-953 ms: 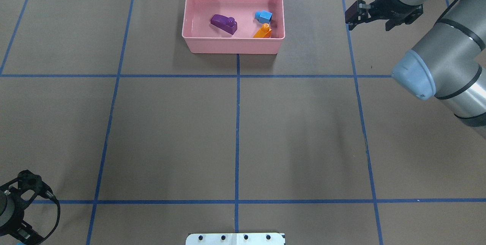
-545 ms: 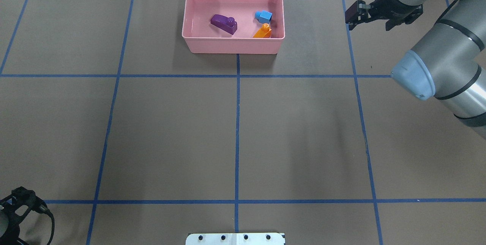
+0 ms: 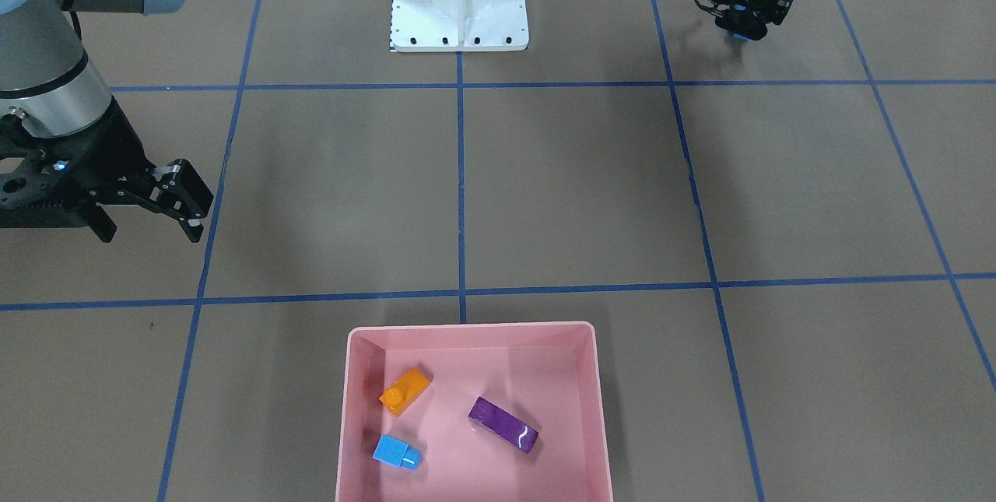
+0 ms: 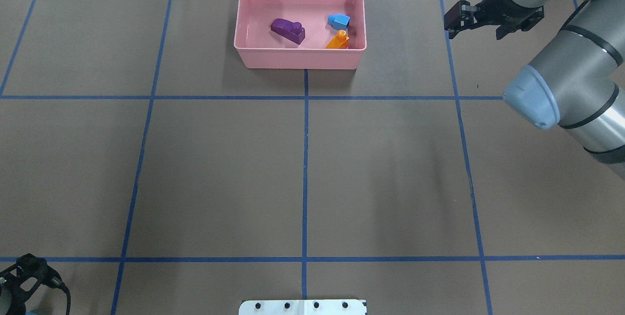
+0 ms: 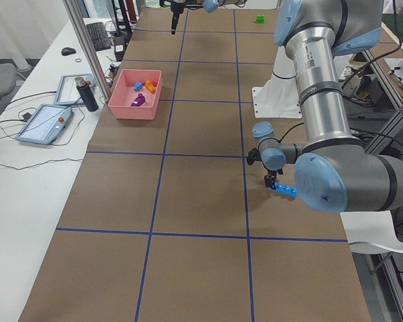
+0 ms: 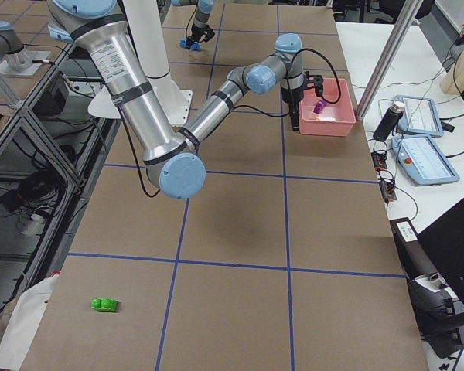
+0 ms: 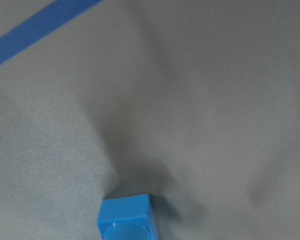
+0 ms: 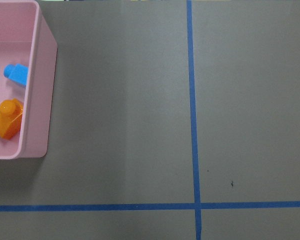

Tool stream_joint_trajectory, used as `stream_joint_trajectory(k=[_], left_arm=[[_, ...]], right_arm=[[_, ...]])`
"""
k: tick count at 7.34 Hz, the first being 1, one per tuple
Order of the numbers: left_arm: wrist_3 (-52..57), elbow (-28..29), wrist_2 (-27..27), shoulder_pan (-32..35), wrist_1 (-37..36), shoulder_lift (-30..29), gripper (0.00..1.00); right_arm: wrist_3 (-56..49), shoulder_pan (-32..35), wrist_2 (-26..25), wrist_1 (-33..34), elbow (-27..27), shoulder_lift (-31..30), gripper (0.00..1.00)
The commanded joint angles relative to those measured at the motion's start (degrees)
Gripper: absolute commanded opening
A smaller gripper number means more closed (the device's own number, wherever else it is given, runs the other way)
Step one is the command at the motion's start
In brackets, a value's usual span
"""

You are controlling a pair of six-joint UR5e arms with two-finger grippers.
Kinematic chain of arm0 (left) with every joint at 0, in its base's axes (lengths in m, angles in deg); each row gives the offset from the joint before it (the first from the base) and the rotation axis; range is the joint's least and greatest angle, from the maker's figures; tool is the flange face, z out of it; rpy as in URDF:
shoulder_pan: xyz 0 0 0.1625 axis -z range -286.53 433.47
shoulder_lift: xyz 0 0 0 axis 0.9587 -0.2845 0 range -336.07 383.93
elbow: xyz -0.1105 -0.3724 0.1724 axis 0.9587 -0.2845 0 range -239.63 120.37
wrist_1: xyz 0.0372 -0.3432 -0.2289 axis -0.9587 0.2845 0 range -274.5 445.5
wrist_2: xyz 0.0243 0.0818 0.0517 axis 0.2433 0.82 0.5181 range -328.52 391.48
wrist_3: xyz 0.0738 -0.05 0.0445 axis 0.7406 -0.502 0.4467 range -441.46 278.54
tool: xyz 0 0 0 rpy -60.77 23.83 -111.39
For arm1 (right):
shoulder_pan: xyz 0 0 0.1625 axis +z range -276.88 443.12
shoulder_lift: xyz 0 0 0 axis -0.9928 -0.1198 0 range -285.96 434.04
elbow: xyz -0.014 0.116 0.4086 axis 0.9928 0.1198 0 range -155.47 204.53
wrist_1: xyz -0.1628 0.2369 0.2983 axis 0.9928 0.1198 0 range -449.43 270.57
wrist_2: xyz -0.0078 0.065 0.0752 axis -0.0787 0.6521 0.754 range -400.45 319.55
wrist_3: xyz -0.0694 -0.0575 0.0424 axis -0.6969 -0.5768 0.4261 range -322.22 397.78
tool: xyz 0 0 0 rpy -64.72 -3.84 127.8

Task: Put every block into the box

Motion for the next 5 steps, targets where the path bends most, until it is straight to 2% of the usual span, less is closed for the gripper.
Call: stream_joint_trajectory(k=[1,2,3,5], left_arm=[[0.24,-0.02,0.04,-0.03,0.02,1.71,0.89],[0.15,-0.10,0.04,-0.03,0.02,1.71,0.64],[0.15,-0.10,-0.05,-0.11,0.02,1.63,0.54],[0.06,-0.02,-0.14,-0.47,-0.07,1.45,0.54]], right_arm=[[0.15,-0.03,-0.01,-0.03,0.04,0.33,0.99],[0.32,-0.03,-0.01,-0.03,0.04,0.50,0.99],[0.32,-0.03,-0.01,-0.03,0.04,0.50,0.99],[0.41,-0.03,-0.01,-0.03,0.04,0.59,0.99]])
